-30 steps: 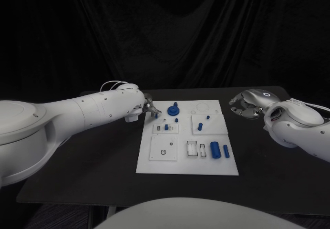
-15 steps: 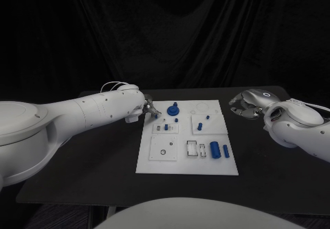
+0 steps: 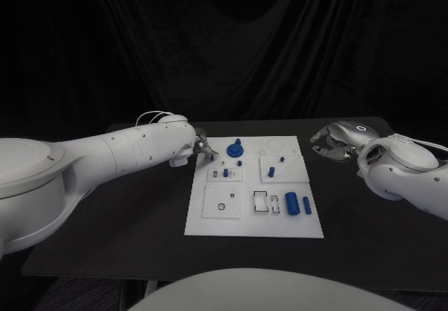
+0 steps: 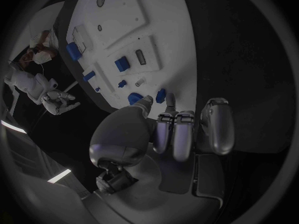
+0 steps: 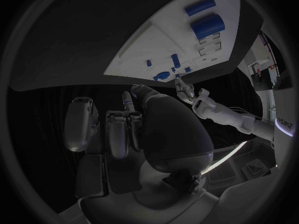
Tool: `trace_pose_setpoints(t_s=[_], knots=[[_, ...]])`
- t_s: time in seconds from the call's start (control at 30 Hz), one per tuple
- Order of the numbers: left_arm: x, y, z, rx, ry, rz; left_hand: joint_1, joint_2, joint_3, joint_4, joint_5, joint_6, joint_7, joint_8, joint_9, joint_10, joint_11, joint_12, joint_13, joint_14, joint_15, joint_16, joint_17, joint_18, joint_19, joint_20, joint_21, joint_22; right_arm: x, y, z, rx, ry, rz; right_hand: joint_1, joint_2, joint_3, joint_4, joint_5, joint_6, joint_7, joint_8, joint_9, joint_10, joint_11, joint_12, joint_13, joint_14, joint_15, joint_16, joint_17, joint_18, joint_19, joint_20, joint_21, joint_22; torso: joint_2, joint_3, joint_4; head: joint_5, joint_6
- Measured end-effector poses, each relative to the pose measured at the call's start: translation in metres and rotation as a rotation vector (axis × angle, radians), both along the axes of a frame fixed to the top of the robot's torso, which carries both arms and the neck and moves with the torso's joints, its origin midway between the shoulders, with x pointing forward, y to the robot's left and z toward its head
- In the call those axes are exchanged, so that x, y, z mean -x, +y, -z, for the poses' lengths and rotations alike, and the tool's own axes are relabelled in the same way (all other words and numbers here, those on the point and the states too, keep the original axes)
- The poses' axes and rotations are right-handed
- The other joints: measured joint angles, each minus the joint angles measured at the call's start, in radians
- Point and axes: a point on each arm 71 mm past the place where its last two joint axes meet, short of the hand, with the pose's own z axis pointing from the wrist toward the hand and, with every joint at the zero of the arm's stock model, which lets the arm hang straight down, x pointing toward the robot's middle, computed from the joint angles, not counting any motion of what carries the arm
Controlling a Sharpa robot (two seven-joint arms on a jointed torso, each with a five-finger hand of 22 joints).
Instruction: Assemble the parts on the task board
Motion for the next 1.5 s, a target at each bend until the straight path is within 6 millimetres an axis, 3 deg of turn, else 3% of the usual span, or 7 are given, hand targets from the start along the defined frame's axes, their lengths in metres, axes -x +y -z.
trace_pose_setpoints(t_s=[0.4, 0.77, 1.1, 1.5], knots=[[-0.0006, -0.0012, 0.0005, 0.011, -0.005, 0.009, 0.008, 0.008, 0.002, -0.007, 0.000, -0.011, 0.003, -0.004, 0.000, 0.003, 0.003, 0.000, 0.000, 0.000, 0.000, 0.000, 0.000, 0.000, -0.004, 0.003, -0.007, 0.000, -0.0002, 0.0003, 0.0002, 0.001, 0.002, 0.000, 0.000, 0.000, 0.003, -0.003, 0.000, 0.000, 0.000, 0.000, 0.000, 0.000, 0.000, 0.000, 0.000, 0.000, 0.000, 0.000, 0.000, 0.000, 0.000, 0.000, 0.000, 0.000, 0.000, 0.0005, 0.0001, -0.001, 0.000], [-0.0016, -0.0036, 0.0006, 0.019, -0.010, 0.019, 0.028, 0.017, 0.017, -0.030, 0.026, -0.011, 0.003, -0.004, 0.000, 0.000, 0.007, 0.000, 0.000, 0.000, 0.007, 0.000, 0.000, 0.000, -0.007, 0.007, -0.011, 0.000, -0.0005, 0.0014, 0.0004, 0.002, 0.004, -0.002, 0.000, 0.000, 0.003, -0.003, 0.000, 0.000, 0.000, 0.000, 0.000, 0.000, 0.000, 0.000, 0.000, 0.000, 0.000, 0.000, 0.000, 0.000, 0.000, 0.000, 0.000, 0.000, 0.000, 0.0005, 0.0001, 0.000, 0.000], [-0.0023, -0.0021, 0.0012, 0.020, -0.012, 0.016, 0.049, 0.031, 0.066, -0.075, 0.114, -0.021, 0.000, 0.009, 0.000, 0.000, 0.007, 0.000, 0.000, 0.000, 0.007, 0.000, 0.000, 0.000, -0.007, 0.007, -0.015, 0.000, -0.0008, 0.0013, 0.0007, 0.004, 0.005, -0.002, 0.000, 0.000, 0.003, -0.003, 0.000, 0.000, 0.000, 0.000, 0.000, 0.000, 0.000, 0.000, 0.000, 0.000, 0.000, 0.000, 0.000, 0.000, 0.000, 0.000, 0.000, 0.001, 0.000, 0.0005, 0.0002, -0.002, 0.000], [-0.0023, -0.0004, 0.0029, 0.014, -0.009, 0.008, 0.055, 0.026, 0.162, -0.123, 0.157, -0.021, 0.000, 0.019, 0.000, 0.000, 0.007, 0.000, 0.000, 0.000, 0.007, 0.000, 0.000, 0.000, -0.007, 0.007, -0.021, 0.000, -0.0008, 0.0015, 0.0008, 0.005, 0.007, -0.002, 0.000, 0.000, 0.003, -0.003, 0.000, 0.000, 0.000, 0.000, 0.000, 0.000, 0.000, 0.000, 0.000, 0.000, 0.000, 0.000, 0.000, 0.000, 0.000, 0.000, 0.000, 0.000, 0.001, 0.0006, 0.0001, -0.001, 0.000]])
